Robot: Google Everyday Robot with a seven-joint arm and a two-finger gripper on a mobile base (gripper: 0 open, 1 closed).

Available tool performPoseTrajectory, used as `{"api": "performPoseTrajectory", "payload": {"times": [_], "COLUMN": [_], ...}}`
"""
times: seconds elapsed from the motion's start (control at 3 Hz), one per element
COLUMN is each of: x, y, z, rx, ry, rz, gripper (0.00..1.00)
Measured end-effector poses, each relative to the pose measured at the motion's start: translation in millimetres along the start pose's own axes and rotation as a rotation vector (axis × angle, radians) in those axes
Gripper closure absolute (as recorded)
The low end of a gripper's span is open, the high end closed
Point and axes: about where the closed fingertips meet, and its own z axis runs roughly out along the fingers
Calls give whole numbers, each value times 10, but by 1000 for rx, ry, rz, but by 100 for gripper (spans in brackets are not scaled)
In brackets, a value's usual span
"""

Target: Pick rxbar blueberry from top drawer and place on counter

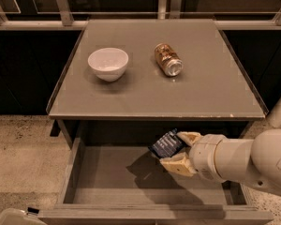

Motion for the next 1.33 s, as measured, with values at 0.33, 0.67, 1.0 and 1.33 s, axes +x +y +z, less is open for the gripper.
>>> {"api": "performPoseTrajectory", "payload": {"times": [0.33,0.67,1.0,1.33], "x": [-189,-361,-570,-860], "y": [14,6,-57,-186], "z": [-206,-333,-328,-243], "rx": [49,83,87,96], "ry": [3,5,8,21], "rz": [-31,-60,-89,-123], "gripper": [100,100,100,100]}}
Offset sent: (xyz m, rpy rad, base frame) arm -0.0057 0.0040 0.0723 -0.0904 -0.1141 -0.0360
